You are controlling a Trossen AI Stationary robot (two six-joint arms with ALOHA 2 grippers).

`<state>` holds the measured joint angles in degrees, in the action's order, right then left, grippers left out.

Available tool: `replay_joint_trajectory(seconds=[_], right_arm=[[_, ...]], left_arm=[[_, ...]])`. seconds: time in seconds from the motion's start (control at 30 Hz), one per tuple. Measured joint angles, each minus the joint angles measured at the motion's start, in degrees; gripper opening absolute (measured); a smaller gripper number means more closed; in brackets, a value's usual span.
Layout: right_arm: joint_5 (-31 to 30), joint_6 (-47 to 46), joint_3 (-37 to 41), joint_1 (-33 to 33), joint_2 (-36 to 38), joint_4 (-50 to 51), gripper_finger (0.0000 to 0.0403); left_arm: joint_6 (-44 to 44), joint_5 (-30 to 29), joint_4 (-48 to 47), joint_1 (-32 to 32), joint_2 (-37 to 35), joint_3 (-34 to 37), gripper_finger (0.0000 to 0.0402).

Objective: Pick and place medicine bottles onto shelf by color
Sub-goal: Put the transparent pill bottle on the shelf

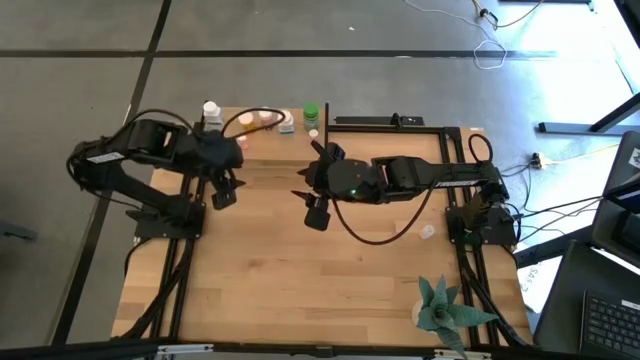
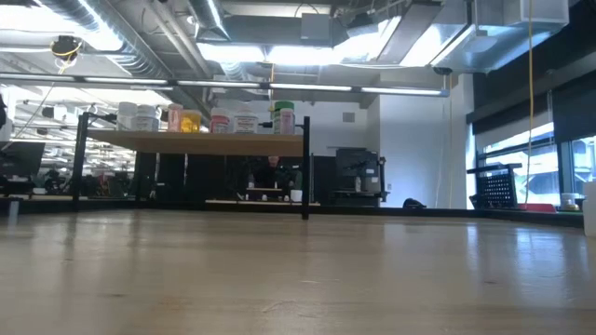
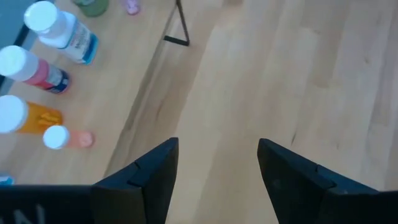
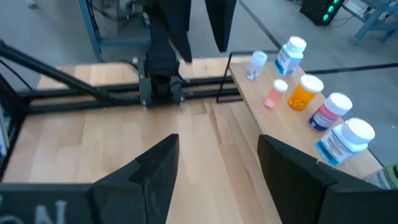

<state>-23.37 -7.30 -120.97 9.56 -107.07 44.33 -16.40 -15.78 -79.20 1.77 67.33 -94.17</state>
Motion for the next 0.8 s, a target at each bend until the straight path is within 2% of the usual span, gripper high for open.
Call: replay_joint_trajectory(seconds=[0.23, 0.4, 0.63, 0.8], right_arm=[[0.6, -1.5, 0.0, 0.0, 0.0, -4.0, 0.0221], [2.2, -7.1, 0.0, -0.1, 0.0, -3.4, 0.0221], [9.4, -17.2, 0.0, -0.4, 3.9, 14.1, 0.0221], [10.6, -29.3, 0.0, -0.5, 5.3, 29.0, 0.0221]], left_arm=[[-1.3, -7.0, -1.5, 4.8, 0.0, 0.0, 0.0214], [-1.2, -7.7, -1.5, 6.6, 0.0, 0.0, 0.0214], [0.3, -8.7, -1.5, 7.7, -0.4, 0.0, 0.0214], [0.2, -12.0, -1.2, 7.7, -0.8, 0.0, 0.0214]])
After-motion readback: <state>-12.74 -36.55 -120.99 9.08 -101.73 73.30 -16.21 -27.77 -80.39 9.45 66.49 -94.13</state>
